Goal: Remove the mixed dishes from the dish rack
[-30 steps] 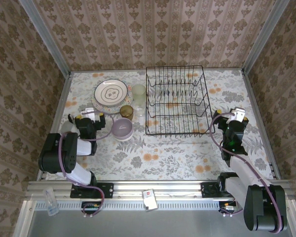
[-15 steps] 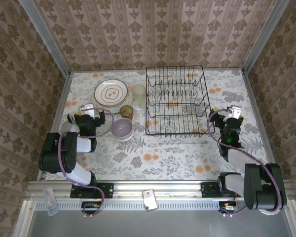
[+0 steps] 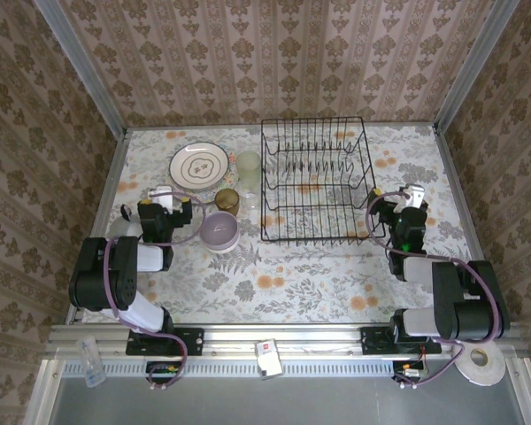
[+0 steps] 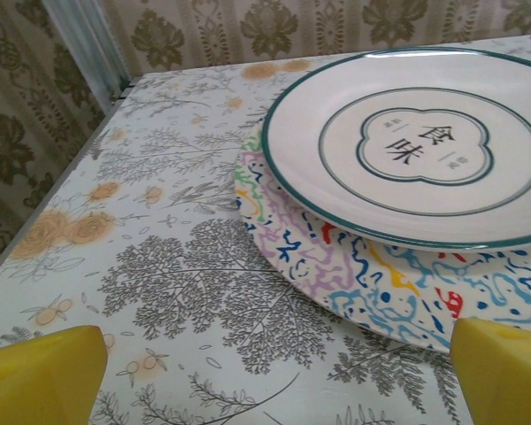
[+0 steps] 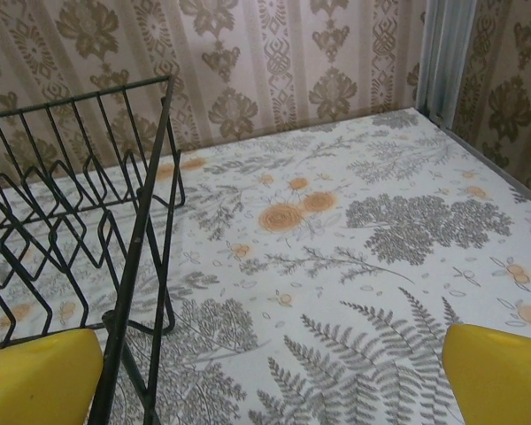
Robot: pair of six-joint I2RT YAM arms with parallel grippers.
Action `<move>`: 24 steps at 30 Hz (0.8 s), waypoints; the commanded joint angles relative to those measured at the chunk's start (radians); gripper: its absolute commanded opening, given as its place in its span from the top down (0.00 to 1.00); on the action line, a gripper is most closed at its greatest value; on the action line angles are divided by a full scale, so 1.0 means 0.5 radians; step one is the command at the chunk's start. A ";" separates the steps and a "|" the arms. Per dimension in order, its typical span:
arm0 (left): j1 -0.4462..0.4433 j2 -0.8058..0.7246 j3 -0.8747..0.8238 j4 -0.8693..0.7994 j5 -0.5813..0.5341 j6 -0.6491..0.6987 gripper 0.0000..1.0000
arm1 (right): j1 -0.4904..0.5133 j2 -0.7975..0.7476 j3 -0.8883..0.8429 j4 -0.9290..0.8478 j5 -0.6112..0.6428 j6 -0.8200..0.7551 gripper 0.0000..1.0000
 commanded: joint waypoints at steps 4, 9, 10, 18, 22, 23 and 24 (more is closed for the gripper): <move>0.078 -0.009 -0.106 0.223 -0.079 -0.112 0.00 | 0.070 0.283 0.009 0.164 -0.064 -0.119 0.00; 0.079 -0.008 -0.093 0.199 -0.087 -0.116 0.00 | 0.108 0.298 0.089 0.033 -0.053 -0.174 0.00; 0.079 -0.009 -0.089 0.192 -0.088 -0.116 0.00 | 0.111 0.298 0.123 -0.028 -0.052 -0.174 0.00; 0.074 -0.012 -0.086 0.190 -0.107 -0.116 0.00 | 0.112 0.306 0.222 -0.207 0.003 -0.157 0.00; 0.060 0.013 -0.228 0.475 -0.200 -0.128 0.00 | 0.119 0.303 0.230 -0.215 0.010 -0.159 0.00; 0.065 0.005 -0.215 0.439 -0.198 -0.133 0.00 | 0.120 0.305 0.230 -0.218 0.013 -0.159 0.00; 0.068 -0.006 -0.177 0.340 -0.200 -0.143 0.00 | 0.120 0.306 0.234 -0.219 0.013 -0.161 0.00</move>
